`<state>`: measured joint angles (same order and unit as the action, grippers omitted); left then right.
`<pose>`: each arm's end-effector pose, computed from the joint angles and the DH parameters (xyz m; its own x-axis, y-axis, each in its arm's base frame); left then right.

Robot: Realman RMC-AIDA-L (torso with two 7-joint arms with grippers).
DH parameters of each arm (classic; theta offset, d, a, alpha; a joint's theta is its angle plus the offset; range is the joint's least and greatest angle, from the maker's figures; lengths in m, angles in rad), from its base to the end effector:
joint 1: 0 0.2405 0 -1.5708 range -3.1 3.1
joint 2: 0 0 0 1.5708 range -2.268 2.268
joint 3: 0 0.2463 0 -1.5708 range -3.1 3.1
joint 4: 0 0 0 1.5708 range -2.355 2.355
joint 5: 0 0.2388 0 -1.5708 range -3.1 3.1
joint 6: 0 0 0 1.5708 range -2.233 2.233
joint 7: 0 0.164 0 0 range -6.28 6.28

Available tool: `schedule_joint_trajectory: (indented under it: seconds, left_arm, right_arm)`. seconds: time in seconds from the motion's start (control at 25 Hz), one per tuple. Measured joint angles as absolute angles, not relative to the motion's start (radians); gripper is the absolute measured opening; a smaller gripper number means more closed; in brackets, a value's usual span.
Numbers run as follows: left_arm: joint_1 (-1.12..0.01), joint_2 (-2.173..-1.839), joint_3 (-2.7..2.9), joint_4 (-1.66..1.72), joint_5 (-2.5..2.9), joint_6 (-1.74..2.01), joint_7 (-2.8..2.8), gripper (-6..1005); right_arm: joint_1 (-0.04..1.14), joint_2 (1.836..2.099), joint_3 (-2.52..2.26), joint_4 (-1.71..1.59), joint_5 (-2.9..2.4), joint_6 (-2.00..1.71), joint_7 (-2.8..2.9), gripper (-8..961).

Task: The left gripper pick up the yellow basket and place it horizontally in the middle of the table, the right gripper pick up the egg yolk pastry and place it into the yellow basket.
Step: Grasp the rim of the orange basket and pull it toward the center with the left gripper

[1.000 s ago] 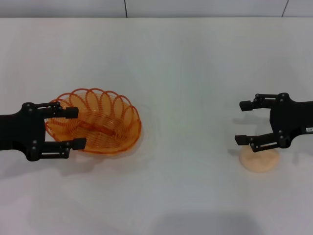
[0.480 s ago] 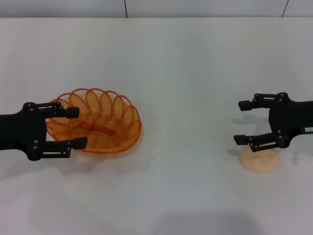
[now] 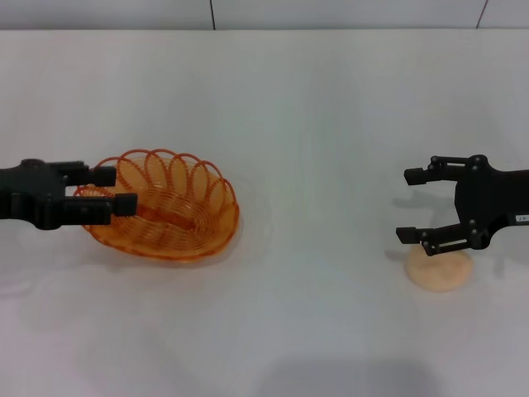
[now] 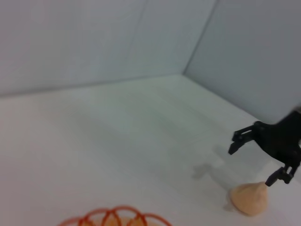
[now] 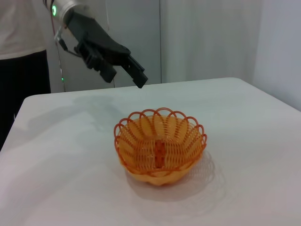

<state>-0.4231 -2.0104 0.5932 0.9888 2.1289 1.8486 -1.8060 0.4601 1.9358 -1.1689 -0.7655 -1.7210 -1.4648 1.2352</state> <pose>-0.2848 0.3210 0.0800 0.7035 0.5822 0.4076 0.6553 -0.7533 -0.0551 0.2541 0.3605 0.0004 0.9438 -0.0635 -0.3245 -0.1382 -0.9673 -0.2126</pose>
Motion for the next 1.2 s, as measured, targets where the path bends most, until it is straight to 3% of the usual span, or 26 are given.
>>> schedule_joint_trajectory:
  seconds: [0.12,0.52,0.68,1.2]
  left_arm:
    - [-0.43,-2.006,0.594,1.04,2.149,1.87,-1.947,681]
    - [-0.554,-1.927,0.595,1.13,2.419,1.814,-2.346,657]
    - [-0.62,-1.937,0.597,1.121,2.573,1.765,-2.367,647]
    - [-0.687,-1.985,0.757,0.913,2.657,1.531,-2.4,616]
  right_arm:
    - [0.459,1.937,-1.169,-0.77,-1.721,-1.465,1.218,867]
    - [0.459,1.948,-1.169,-0.775,-1.721,-1.465,1.184,867]
    - [0.463,1.956,-1.172,-0.776,-1.721,-1.467,1.182,867]
    - [0.444,1.979,-1.177,-0.811,-1.721,-1.466,1.171,867]
